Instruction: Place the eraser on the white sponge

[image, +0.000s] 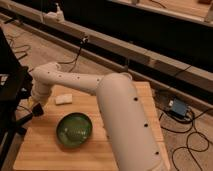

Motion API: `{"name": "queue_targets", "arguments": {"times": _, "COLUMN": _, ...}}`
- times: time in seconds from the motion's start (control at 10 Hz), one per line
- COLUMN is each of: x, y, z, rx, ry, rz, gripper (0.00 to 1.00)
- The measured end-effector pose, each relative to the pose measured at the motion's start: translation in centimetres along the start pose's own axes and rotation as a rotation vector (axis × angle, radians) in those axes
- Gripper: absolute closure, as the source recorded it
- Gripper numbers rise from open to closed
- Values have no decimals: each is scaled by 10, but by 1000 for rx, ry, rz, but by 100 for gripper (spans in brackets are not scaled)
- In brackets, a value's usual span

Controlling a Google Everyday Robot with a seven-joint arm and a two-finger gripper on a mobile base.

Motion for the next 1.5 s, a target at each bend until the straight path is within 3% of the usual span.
{"name": "queue_targets", "arguments": {"times": 0.3, "x": -4, "y": -60, "z": -25, "rx": 34, "ry": -65, "rz": 114, "gripper": 100}}
{"name": "queue_targets", "arguments": {"times": 0.8, "x": -4, "y": -59, "z": -24, "rx": 34, "ry": -64, "rz": 116, "gripper": 100}}
{"name": "queue_targets", "arguments": {"times": 1.2, "x": -13, "y": -142, "z": -12, "rx": 120, "ry": -72, "rz": 245, "gripper": 100}}
{"name": "queue_targets", "arguments": {"times": 1.3, "x": -15, "y": -161, "z": -3, "rx": 132, "ry": -68, "rz": 283, "gripper": 92}}
{"name": "queue_targets", "arguments": {"times": 1.5, "x": -16, "y": -177, "z": 7, "rx": 134, "ry": -59, "rz": 318, "gripper": 73}}
